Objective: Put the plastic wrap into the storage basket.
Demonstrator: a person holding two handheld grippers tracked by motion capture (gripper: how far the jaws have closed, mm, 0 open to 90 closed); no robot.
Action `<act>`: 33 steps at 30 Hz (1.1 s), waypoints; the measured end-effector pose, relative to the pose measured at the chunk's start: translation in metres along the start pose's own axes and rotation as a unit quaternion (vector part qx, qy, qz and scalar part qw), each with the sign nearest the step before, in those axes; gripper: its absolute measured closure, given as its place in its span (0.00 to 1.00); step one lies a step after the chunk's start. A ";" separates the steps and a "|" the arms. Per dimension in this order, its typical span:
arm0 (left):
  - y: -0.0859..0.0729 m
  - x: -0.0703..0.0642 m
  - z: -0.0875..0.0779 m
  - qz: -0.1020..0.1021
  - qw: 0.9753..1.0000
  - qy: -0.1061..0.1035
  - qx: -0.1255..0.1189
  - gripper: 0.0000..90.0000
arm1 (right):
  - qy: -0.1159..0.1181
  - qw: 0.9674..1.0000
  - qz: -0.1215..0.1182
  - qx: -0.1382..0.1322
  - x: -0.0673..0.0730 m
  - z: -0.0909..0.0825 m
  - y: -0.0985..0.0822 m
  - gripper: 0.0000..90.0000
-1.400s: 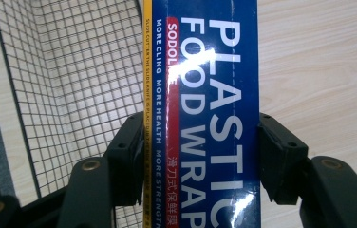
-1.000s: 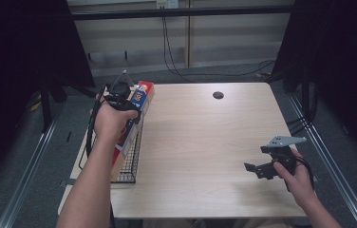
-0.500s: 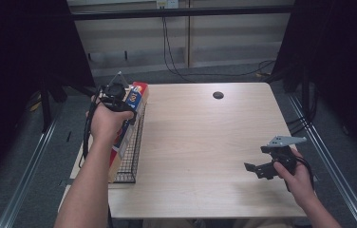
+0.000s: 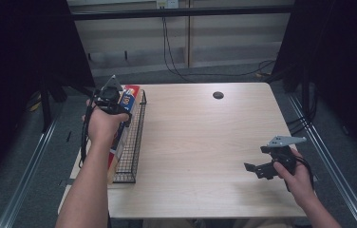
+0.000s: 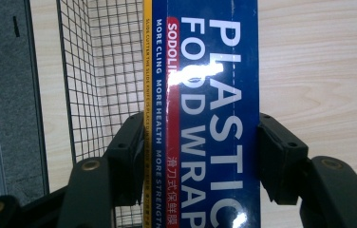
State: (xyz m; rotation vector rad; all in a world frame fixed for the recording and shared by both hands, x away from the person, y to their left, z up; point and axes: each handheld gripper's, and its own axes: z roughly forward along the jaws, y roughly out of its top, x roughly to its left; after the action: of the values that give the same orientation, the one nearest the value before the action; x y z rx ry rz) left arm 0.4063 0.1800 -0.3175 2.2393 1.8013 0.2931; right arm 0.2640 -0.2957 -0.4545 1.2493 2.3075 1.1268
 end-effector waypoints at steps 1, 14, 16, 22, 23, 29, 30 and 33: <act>0.000 0.000 0.001 -0.003 1.000 -0.001 -0.001 0.48 | 0.000 1.000 0.000 0.000 0.000 0.000 0.000 0.02; -0.006 0.009 0.011 -0.013 1.000 0.002 0.005 0.48 | 0.001 1.000 0.000 0.000 0.000 0.000 0.000 0.02; -0.007 0.011 0.012 -0.015 1.000 0.005 0.005 0.48 | 0.001 1.000 -0.001 -0.001 0.000 0.000 0.000 0.02; -0.010 0.015 0.016 -0.028 1.000 0.004 0.009 0.48 | 0.001 1.000 0.001 0.000 0.000 0.000 0.000 0.02; -0.010 0.016 0.017 -0.028 1.000 0.004 0.009 0.48 | 0.001 1.000 0.001 0.001 0.001 0.000 0.000 0.02; -0.012 0.019 0.021 -0.026 1.000 0.008 0.014 0.47 | 0.001 1.000 -0.003 0.003 0.001 0.000 0.000 0.02; -0.012 0.018 0.022 -0.029 0.999 0.008 0.012 0.48 | 0.001 1.000 -0.003 0.003 0.001 0.000 0.000 0.02; -0.013 0.020 0.025 -0.027 1.000 0.007 0.013 0.47 | 0.001 1.000 -0.002 0.003 0.001 0.000 0.000 0.02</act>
State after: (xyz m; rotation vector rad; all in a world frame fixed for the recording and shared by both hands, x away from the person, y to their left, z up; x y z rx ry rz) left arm 0.4057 0.2003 -0.3451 2.2085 1.8796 0.2770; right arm 0.2634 -0.2949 -0.4547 1.2452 2.3150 1.1220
